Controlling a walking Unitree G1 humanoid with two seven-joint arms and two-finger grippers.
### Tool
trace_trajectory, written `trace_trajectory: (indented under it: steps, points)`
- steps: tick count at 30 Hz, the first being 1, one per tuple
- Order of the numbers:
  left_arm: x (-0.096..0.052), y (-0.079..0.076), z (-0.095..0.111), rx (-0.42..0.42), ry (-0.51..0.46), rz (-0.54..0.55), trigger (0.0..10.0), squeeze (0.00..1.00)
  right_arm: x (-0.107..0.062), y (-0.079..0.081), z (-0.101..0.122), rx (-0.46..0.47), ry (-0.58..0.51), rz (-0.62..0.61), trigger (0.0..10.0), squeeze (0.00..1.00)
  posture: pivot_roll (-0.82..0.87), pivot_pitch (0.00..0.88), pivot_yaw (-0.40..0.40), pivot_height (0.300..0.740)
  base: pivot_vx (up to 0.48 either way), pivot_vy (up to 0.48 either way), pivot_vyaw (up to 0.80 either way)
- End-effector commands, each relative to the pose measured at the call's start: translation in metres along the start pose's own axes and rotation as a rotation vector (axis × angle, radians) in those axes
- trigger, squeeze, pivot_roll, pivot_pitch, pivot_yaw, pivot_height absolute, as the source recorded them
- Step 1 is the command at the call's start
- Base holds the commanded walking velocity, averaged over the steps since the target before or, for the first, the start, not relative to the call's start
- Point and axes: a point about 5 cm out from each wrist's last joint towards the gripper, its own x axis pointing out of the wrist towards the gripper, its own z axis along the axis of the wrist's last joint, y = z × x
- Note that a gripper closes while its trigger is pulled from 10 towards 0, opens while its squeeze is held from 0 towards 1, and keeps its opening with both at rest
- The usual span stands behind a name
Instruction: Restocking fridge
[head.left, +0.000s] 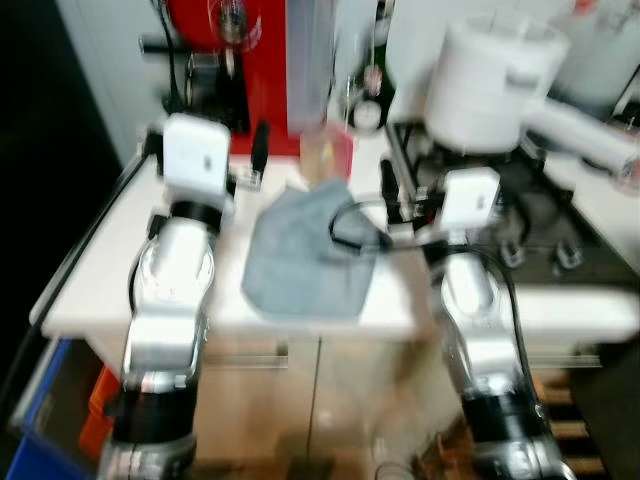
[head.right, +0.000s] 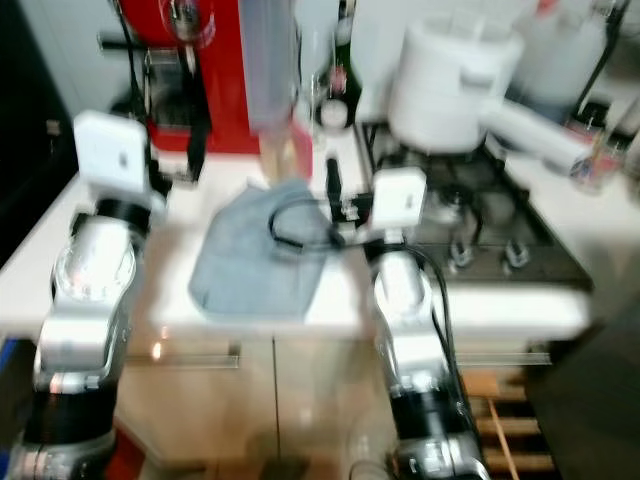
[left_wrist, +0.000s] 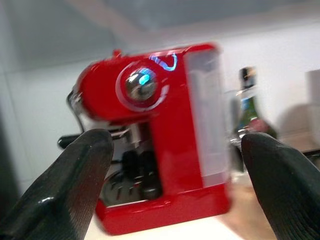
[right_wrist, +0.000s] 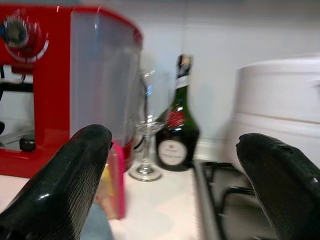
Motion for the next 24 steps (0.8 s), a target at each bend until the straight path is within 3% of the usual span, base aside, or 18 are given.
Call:
trace_trajectory:
  steps: [1,5,10,13,14,16,24]
  points:
    - [0.000,0.006,-0.001,0.006,0.013,0.032,10.0,0.00,0.005,0.010,0.002,0.010,-0.010,0.033,10.0,0.00,-0.03,0.000,-0.027,0.740,0.480,0.000,0.00]
    - [0.003,0.012,0.005,0.035,-0.022,0.083,10.0,0.00,0.004,0.012,0.002,0.017,-0.014,0.047,10.0,0.00,-0.03,0.000,-0.028,0.740,0.457,0.000,0.00]
    - [0.016,0.010,0.017,0.039,-0.030,0.060,10.0,0.00,0.003,0.013,0.004,0.026,-0.025,0.049,10.0,0.00,-0.03,0.000,-0.027,0.740,0.000,0.000,0.00]
    - [0.024,0.011,0.026,-0.068,-0.033,0.034,10.0,0.00,0.001,0.014,0.002,0.031,-0.021,0.048,10.0,0.00,-0.04,0.000,-0.018,0.740,0.000,0.000,0.00]
    - [0.027,0.014,0.024,-0.153,0.002,0.049,10.0,0.00,-0.001,0.015,0.002,0.032,-0.020,0.050,10.0,0.00,-0.04,0.000,-0.016,0.740,0.000,0.000,0.00]
    - [0.032,0.013,0.019,-0.247,0.069,0.022,10.0,0.00,-0.003,0.017,0.001,0.037,-0.018,0.052,10.0,0.00,-0.05,0.000,-0.008,0.740,0.000,0.000,0.00]
    - [0.056,0.018,0.004,-0.280,0.196,-0.158,10.0,0.00,-0.005,0.016,0.002,0.049,-0.020,0.035,10.0,0.00,-0.06,0.000,0.001,0.740,0.000,0.000,0.00]
